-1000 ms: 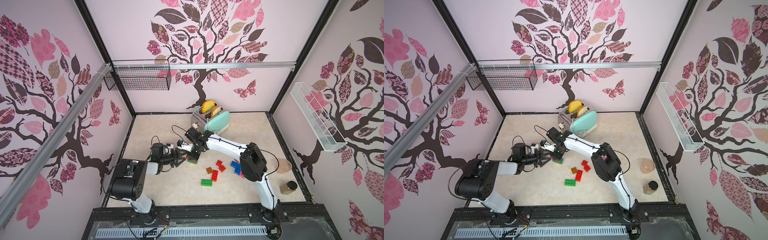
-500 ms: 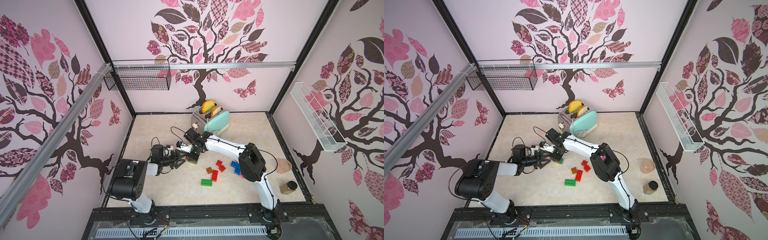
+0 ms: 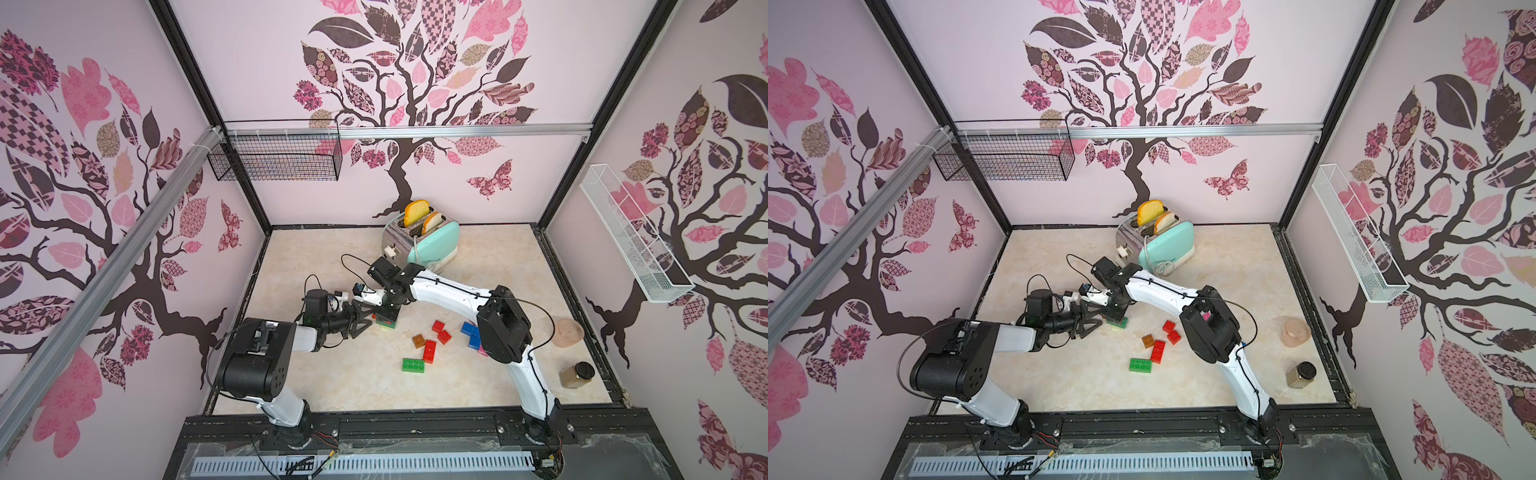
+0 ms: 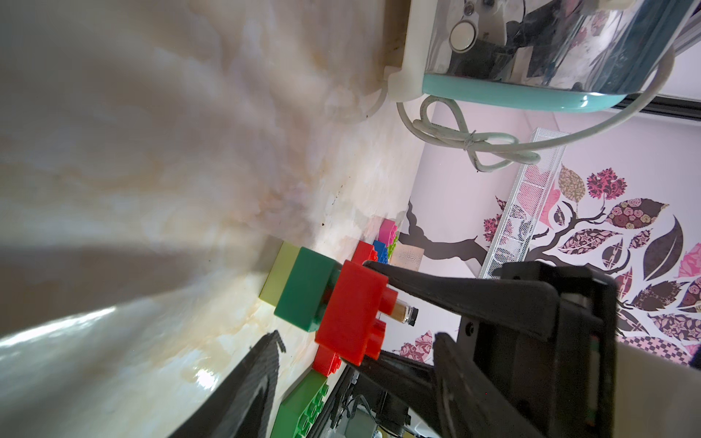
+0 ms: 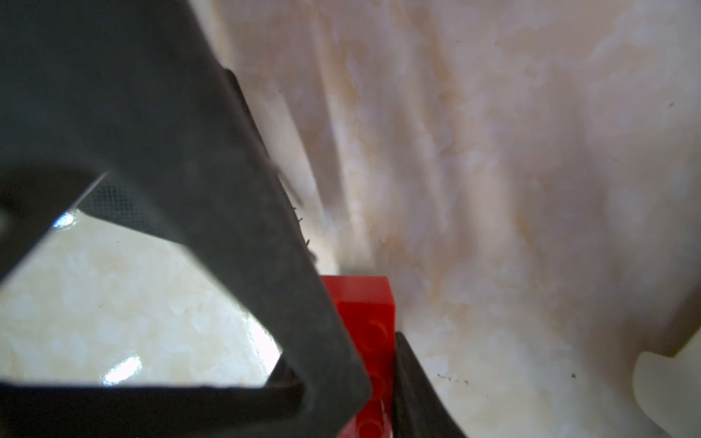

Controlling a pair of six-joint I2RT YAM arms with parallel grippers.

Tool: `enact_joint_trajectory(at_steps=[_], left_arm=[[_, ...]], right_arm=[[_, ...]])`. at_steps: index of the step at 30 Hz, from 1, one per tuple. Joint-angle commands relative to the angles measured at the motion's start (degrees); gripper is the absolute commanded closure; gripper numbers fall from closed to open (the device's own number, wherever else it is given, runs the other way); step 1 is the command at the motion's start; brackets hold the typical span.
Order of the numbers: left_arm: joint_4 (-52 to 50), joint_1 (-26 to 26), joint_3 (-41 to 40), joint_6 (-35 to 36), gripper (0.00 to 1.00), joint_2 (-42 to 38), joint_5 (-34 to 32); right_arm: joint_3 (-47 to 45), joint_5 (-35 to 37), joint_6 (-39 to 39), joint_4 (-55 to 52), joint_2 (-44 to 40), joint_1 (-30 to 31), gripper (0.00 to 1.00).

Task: Assemble a heart with lego
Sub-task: Assemble the lego brick with the lego brick.

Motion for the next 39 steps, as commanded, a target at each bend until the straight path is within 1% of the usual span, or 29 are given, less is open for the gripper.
enact_joint_trajectory(at_steps=[1,8,14,17,19,22,28,33,39], left_arm=[[-0.11,-0.1,-0.2,1.26,0.33,0.39,-0.22],[1.44,-0.77,-0.28,0.77,0.34,1.68,-0.3],[3.58,-1.04,-0.64,-0.18,0.37,3.1,-0.4],[4.19,-1.16,-0.65,-0.45,0.37,3.53,-0.6],[4.19,-1.49,-0.53,-0.26,0.37,3.82,-0.7],[4.45,-2.07,-0.21,-0.27,0.37,4.14,-0.66],[4.45,-2.28,0.15,-0.36,0.37,4.48,-0.83],[4.45,-2.22,0.15,-0.43,0.37,4.43,-0.86],[4.49,-2.38,0.14,-0.37,0.36,4.57,-0.8]], right_arm=[[2.2,0.41,-0.6,-0.94,2.84,0.29,0.77],[0.15,-0.66,-0.09,0.07,2.74,0.23,0.77],[-1.97,-1.02,1.15,2.0,2.33,0.17,0.77],[-4.02,-3.27,1.71,3.61,1.27,-0.38,0.77],[-5.75,-3.56,1.82,5.4,0.57,-0.73,0.77],[-5.07,-5.04,2.16,4.34,1.04,-1.85,0.77],[-4.63,-4.62,0.98,3.42,1.24,-2.46,0.77],[-2.72,-10.04,2.16,1.21,2.93,-3.63,0.77],[-6.14,-10.57,2.25,3.72,2.8,-3.59,0.77]])
